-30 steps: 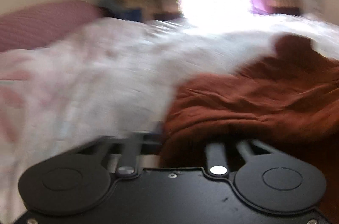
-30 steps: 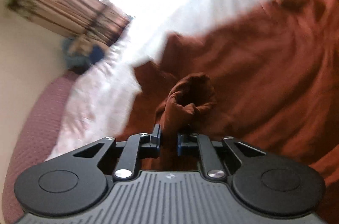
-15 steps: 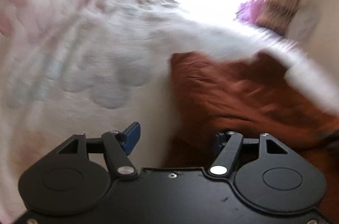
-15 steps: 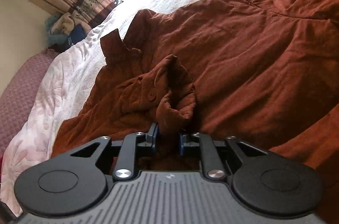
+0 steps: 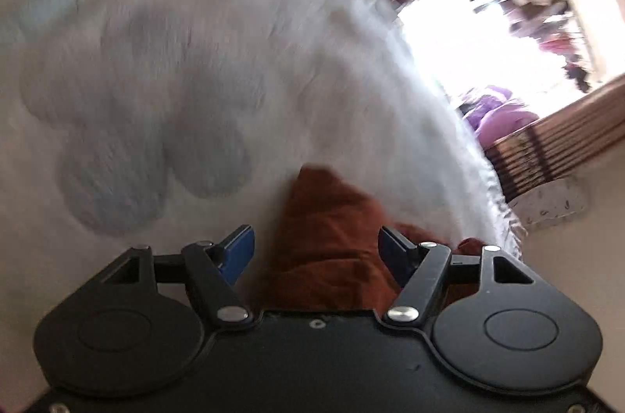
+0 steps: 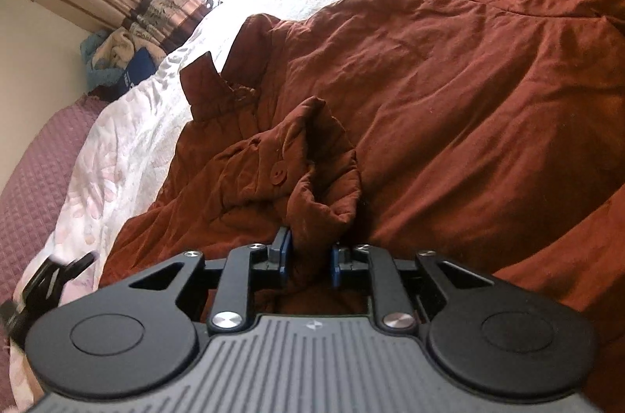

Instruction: Fold large clothes

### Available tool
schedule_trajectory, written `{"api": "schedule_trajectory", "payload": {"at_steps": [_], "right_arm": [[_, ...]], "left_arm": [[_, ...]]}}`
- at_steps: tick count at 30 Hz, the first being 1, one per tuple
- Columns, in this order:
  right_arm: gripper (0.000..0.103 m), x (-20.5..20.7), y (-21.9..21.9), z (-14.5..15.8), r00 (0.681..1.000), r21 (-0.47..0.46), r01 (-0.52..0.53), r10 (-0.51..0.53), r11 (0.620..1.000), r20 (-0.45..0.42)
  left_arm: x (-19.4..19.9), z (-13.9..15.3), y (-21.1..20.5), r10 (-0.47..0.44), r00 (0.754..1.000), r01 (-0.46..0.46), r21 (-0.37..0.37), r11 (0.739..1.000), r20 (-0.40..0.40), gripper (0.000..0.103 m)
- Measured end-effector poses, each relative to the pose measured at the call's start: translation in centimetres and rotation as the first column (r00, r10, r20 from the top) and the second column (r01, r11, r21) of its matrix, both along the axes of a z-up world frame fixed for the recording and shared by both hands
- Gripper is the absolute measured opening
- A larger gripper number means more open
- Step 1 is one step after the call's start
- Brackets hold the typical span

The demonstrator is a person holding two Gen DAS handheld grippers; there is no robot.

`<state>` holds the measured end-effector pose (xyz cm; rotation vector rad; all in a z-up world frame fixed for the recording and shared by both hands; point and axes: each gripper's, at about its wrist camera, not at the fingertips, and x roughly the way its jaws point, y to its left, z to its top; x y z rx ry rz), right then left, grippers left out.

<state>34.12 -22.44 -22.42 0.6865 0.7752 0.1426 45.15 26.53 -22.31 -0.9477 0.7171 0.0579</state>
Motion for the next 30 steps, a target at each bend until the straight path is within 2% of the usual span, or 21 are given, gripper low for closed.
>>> {"api": "schedule_trajectory", "payload": {"at_steps": [2,3,4,5,7,9,10,11,12,13,14,17,19,21,22,24,27,29,30], "right_arm": [[0.022,0.2,0.0,-0.1,1.0,0.0,-0.008,0.008,1.0,0.003],[0.022,0.2,0.0,-0.2,1.0,0.002,-0.01,0.01,1.0,0.005],[0.022,0.2,0.0,-0.2,1.0,0.005,-0.01,0.01,1.0,0.007],[0.022,0.1,0.0,-0.2,1.0,0.01,-0.007,0.007,1.0,0.012],[0.022,-0.5,-0.1,0.4,0.999,0.005,0.011,-0.011,1.0,0.049],[0.02,-1.1,0.4,1.1,0.993,-0.03,0.015,-0.012,0.999,0.117],[0.02,-1.1,0.9,1.3,0.992,-0.073,0.019,-0.01,0.997,0.126],[0.019,-0.8,1.2,1.2,0.994,-0.101,0.02,-0.009,0.995,0.111],[0.019,-0.4,1.5,0.8,0.996,-0.119,0.018,-0.008,0.993,0.086],[0.019,-0.1,1.7,0.3,0.998,-0.13,0.02,-0.011,0.991,0.067],[0.019,0.0,1.7,-0.1,0.998,-0.137,0.02,-0.012,0.99,0.063],[0.019,0.0,1.7,0.3,0.998,-0.146,0.01,-0.001,0.989,0.059],[0.026,-0.3,1.6,1.3,0.998,-0.164,0.009,0.001,0.986,0.063],[0.039,-1.2,1.5,2.6,0.995,-0.188,0.032,-0.014,0.982,0.094],[0.04,-1.7,1.7,3.1,0.993,-0.198,0.042,-0.019,0.979,0.117],[0.041,-2.8,2.6,4.8,0.981,-0.27,0.08,-0.028,0.959,0.19],[0.041,-4.3,4.8,6.8,0.955,-0.406,0.133,-0.006,0.904,0.297],[0.041,-4.5,5.9,7.4,0.941,-0.402,0.065,0.078,0.913,0.329],[0.041,-4.4,6.5,7.5,0.942,-0.405,0.046,0.096,0.913,0.322]], "left_arm": [[1.0,-0.8,-0.3,-0.018,0.999,0.018,-0.017,1.0,-0.029,0.068],[1.5,-0.9,-0.3,-0.025,0.999,0.025,-0.003,1.0,-0.022,0.063],[1.8,-0.8,-0.3,-0.029,1.0,0.029,0.017,0.999,-0.002,0.025],[2.0,-0.5,-0.5,-0.047,0.998,0.046,0.033,0.998,0.031,0.004],[1.7,0.7,-0.7,-0.061,0.993,0.057,0.046,0.997,0.097,0.005],[0.7,2.2,-1.4,-0.077,0.972,0.047,0.138,0.989,0.22,0.005],[0.4,2.5,-1.8,-0.092,0.966,0.046,0.188,0.981,0.243,0.006],[0.8,2.3,-2.1,-0.109,0.971,0.059,0.23,0.971,0.213,0.008],[1.8,1.6,-2.4,-0.114,0.985,0.075,0.273,0.959,0.13,0.018],[2.4,0.8,-2.5,-0.099,0.994,0.078,0.325,0.943,0.046,0.044],[2.9,0.1,-2.4,-0.08,0.997,0.08,0.352,0.933,-0.014,0.054],[0.9,-0.1,-0.4,-0.044,0.999,0.035,0.26,0.965,0.03,0.054],[-1.0,1.2,0.4,-0.041,0.998,0.028,0.257,0.966,0.045,0.054],[-3.5,3.1,0.5,-0.078,0.994,0.049,0.307,0.951,0.083,0.054],[-4.6,4.1,0.3,-0.099,0.99,0.063,0.327,0.943,0.097,0.055],[-6.6,6.3,-0.8,-0.17,0.975,0.109,0.351,0.93,0.147,0.056],[-8.8,8.9,-3.6,-0.26,0.942,0.164,0.387,0.907,0.21,0.071],[-9.5,9.0,-5.4,-0.322,0.923,0.221,0.397,0.891,0.209,0.072],[-9.4,8.5,-6.3,-0.345,0.921,0.25,0.407,0.878,0.179,0.072]]}}
